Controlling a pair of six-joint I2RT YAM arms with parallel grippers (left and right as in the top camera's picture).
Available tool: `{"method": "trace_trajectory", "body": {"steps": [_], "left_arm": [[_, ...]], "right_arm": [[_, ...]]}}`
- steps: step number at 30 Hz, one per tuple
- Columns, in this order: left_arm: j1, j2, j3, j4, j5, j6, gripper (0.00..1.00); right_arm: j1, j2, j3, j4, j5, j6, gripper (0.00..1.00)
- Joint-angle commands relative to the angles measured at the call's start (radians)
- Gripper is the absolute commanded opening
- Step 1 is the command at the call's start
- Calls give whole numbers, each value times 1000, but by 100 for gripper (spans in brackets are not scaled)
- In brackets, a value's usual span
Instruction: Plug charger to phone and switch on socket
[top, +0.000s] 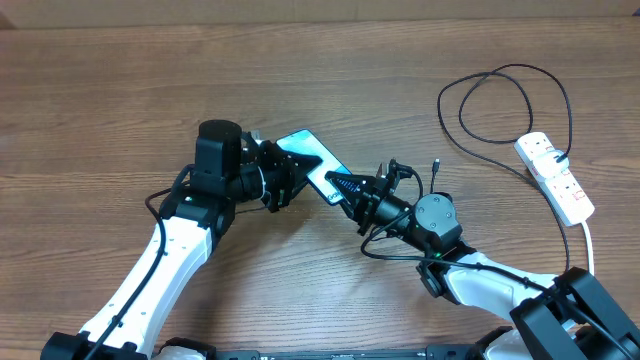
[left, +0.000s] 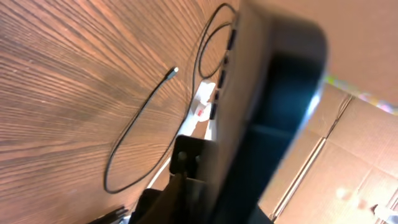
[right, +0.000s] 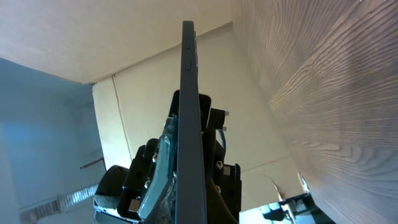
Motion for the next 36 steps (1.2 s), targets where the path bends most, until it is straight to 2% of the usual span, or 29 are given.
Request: {"method": "trace_trajectory", "body": {"steps": [1, 6, 12, 21, 25, 28, 32, 36], "left_arm": [[-7, 0, 9, 19, 30, -24, 18], [-7, 0, 9, 18, 33, 3, 16], [-7, 0, 9, 19, 33, 3, 5], [-6, 0, 8, 35, 34, 2, 5], [-6, 0, 9, 68, 34, 3, 4], [-6, 0, 9, 68, 22, 50, 5], [14, 1, 9, 68, -27, 141, 4], [69, 1, 9, 60, -72, 280, 4]], "right_arm": [[39, -13, 15, 6, 21, 30, 4], [63, -13, 15, 8, 55, 30, 4], [63, -13, 15, 26, 55, 30, 4], [63, -13, 15, 0, 51, 29, 4], [63, -13, 15, 0, 42, 29, 11], [63, -13, 15, -1, 28, 29, 17], [63, -13, 15, -55, 32, 28, 33], [63, -13, 15, -148, 59, 6, 41]]}}
